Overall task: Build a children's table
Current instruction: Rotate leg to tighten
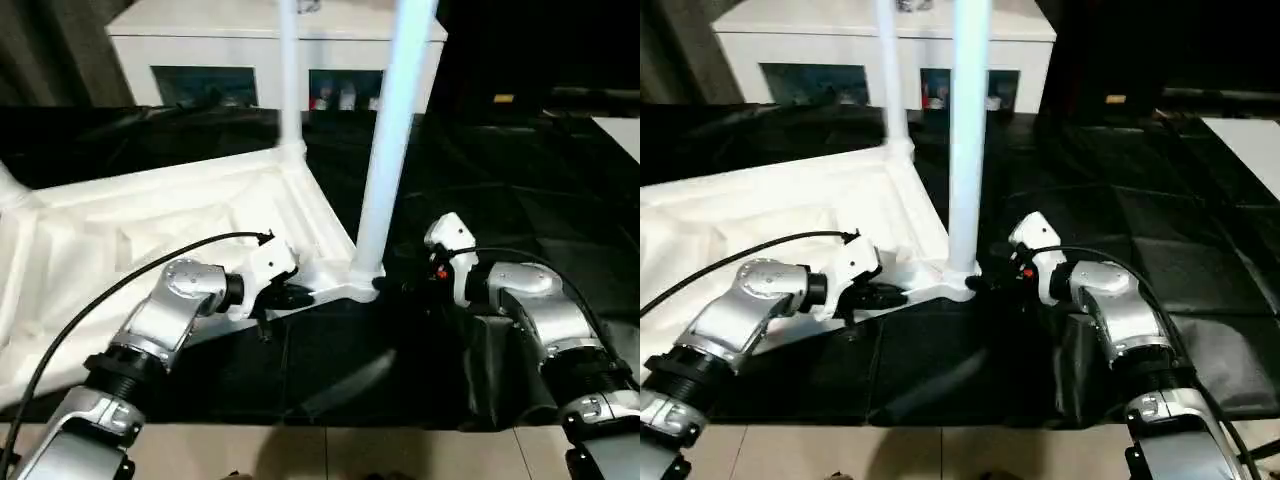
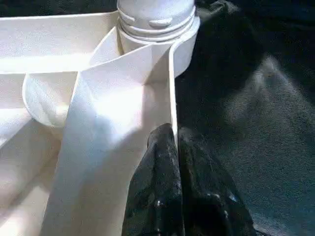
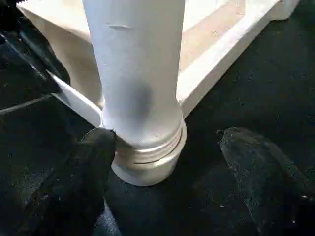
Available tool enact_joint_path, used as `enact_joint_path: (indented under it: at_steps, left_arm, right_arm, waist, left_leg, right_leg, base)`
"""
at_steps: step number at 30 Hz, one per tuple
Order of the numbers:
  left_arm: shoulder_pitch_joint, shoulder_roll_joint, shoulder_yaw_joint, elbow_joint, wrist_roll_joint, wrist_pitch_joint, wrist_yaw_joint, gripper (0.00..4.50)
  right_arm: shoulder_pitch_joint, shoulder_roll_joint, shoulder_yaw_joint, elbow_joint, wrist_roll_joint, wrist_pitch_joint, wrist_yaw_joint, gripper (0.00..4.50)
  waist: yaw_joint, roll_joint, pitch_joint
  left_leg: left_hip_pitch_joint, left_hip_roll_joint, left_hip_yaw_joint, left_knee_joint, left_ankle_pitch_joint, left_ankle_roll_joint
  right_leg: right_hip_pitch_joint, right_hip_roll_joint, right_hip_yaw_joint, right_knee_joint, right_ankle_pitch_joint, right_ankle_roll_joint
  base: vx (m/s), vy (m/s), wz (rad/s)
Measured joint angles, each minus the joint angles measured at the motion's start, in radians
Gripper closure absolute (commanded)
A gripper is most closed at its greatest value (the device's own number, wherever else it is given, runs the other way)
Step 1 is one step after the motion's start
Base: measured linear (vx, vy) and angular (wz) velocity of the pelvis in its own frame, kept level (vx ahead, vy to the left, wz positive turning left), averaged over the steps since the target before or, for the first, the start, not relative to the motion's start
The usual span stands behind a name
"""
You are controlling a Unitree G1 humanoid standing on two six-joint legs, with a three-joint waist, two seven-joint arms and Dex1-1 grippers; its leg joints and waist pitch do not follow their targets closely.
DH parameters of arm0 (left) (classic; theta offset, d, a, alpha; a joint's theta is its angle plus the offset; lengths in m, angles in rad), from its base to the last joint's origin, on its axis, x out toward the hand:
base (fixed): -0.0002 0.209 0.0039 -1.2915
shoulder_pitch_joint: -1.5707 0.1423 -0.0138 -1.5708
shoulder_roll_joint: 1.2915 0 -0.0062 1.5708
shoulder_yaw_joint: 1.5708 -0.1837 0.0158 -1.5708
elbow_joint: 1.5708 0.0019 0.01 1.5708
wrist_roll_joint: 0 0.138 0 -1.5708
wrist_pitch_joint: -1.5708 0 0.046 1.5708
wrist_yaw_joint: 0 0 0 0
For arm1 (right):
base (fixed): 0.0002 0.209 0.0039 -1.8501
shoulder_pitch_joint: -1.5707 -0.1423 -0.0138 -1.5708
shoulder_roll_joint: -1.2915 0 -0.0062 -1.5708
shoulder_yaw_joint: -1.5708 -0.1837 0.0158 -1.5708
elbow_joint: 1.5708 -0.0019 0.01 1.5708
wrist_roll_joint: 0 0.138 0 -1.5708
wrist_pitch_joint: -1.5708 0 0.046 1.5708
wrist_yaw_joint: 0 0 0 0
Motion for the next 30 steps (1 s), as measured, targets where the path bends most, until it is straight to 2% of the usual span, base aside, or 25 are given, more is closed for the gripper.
enact_joint_path:
  at_steps: [4,9,14,15,20,23,24,30]
  left_arm:
    - [0.0,-0.027,-0.007,-0.003,0.0,-0.002,-0.008,4.5]
    - [-0.012,-0.054,-0.034,-0.009,-0.001,-0.004,-0.022,4.5]
    - [-0.013,-0.046,-0.034,-0.006,0.0,-0.004,-0.032,4.5]
    - [-0.013,-0.046,-0.034,-0.005,0.001,-0.004,-0.033,4.5]
    - [-0.013,-0.043,-0.034,-0.004,0.001,-0.005,-0.037,4.5]
    - [-0.013,-0.041,-0.034,-0.004,0.001,-0.005,-0.045,4.5]
    - [-0.013,-0.04,-0.034,-0.004,0.001,-0.006,-0.046,4.5]
    - [-0.013,-0.036,-0.034,-0.004,0.005,-0.006,-0.046,4.5]
  right_arm:
    - [0.005,-0.011,0.008,-0.026,0.009,0.004,0.037,0.72]
    - [0.017,0.005,0.026,-0.048,0.018,0.003,0.076,0.72]
    - [0.02,0.023,0.025,-0.043,0.022,0.003,0.082,0.72]
    - [0.018,0.028,0.024,-0.037,0.022,0.003,0.08,0.99]
    - [0.012,0.037,0.018,-0.025,0.023,0.01,0.07,1.42]
    - [0.012,0.036,0.017,-0.025,0.023,0.015,0.07,1.53]
    - [0.012,0.035,0.018,-0.025,0.022,0.014,0.07,1.74]
    - [-0.003,0.029,0.032,-0.008,0.002,-0.021,0.075,2.2]
  waist:
    - [0.004,0.0,0.0]
    - [0.027,0.001,0.0]
    - [0.025,0.003,0.0]
    - [0.024,0.003,0.0]
    - [0.024,0.003,0.0]
    - [0.025,0.003,0.0]
    - [0.025,0.003,0.0]
    - [0.023,0.003,0.0]
  left_leg:
    - [0.0,0.0,0.0,0.0,0.0,0.0]
    - [-0.001,0.0,0.0,0.0,0.0,0.001]
    - [0.0,0.0,0.0,0.0,0.0,0.001]
    - [0.0,0.0,0.0,0.0,0.0,0.001]
    - [0.0,0.0,0.0,0.0,0.0,0.0]
    - [-0.001,0.0,0.0,0.0,0.0,0.0]
    - [-0.001,0.0,0.0,0.0,0.0,0.0]
    - [0.0,0.0,0.0,0.0,0.0,0.0]
  right_leg:
    - [0.0,0.0,0.001,0.0,0.0,0.0]
    - [-0.001,0.0,0.001,0.0,-0.001,0.0]
    - [0.0,0.0,0.001,0.001,0.0,0.0]
    - [0.0,0.0,0.001,0.001,0.0,0.0]
    - [0.0,0.0,0.001,0.001,0.0,0.0]
    - [0.0,0.0,0.001,0.001,0.0,0.0]
    - [0.0,0.0,0.001,0.001,0.0,0.0]
    - [0.001,0.0,0.001,0.001,0.0,0.0]
  base:
    - [0.0,0.0,0.0]
    - [0.0,0.0,0.0]
    - [0.0,0.0,0.0]
    - [0.0,0.0,0.0]
    - [0.0,0.0,0.0]
    - [0.0,0.0,0.0]
    - [0.0,0.0,0.0]
    - [0.0,0.0,0.0]
